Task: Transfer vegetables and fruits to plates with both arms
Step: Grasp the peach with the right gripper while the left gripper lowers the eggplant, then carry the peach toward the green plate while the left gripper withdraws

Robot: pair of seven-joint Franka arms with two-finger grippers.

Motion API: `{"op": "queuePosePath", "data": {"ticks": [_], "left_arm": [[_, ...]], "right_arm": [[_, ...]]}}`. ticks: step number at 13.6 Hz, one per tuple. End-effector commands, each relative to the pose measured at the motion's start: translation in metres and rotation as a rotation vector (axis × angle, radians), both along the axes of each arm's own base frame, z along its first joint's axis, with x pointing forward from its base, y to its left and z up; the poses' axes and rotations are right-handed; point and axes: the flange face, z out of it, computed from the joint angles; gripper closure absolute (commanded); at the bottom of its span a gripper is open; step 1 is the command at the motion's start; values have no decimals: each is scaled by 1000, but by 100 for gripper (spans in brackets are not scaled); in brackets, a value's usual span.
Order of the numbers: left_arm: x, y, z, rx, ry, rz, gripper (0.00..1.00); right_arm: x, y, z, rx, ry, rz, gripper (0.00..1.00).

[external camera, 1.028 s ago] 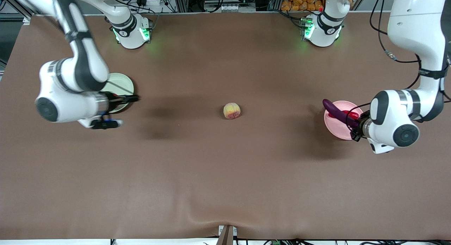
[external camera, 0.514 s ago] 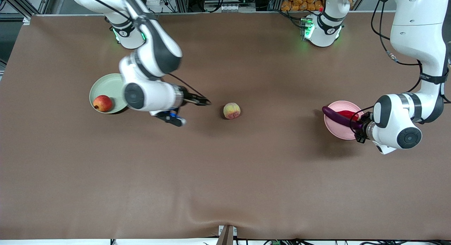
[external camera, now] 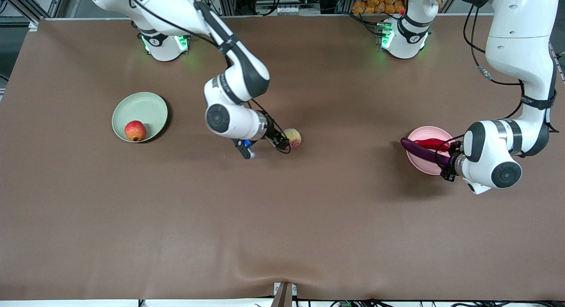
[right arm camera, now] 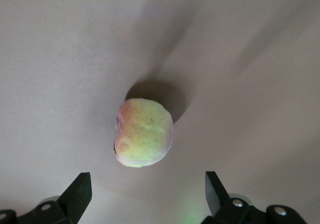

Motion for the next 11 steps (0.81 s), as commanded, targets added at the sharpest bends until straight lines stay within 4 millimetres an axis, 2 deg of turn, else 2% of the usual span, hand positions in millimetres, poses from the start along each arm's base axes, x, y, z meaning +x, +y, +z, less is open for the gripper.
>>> {"op": "queuePosePath", "data": {"ticks": [1,2,4,6,7,10,11], "left_arm": [[3,0,11,16,-10,-5,0],[3,0,15,15,-9,-14,0],[3,-2,22,17,-4,-21,0],[8,-8,39,16,-26,-46,0],[10,-11,54,4,-37,-88,0],[16,-12,133,-70,-98,-291,0],[18,-21,162,-89,-143,-360,0]], "right_arm": [[-4,-8,-12,-17,7,-67,0],[-5,-10,-18,-18,-26,-89,0],[-15,3,-30,-17,-102,-115,0],[-19,8,-42,-32,-92,-138,0],[-21,10,-51,-42,-89,-134,0],[-33,29,-61,-39,-127,-114,0],[-32,29,-63,-41,-127,-107,35]]}}
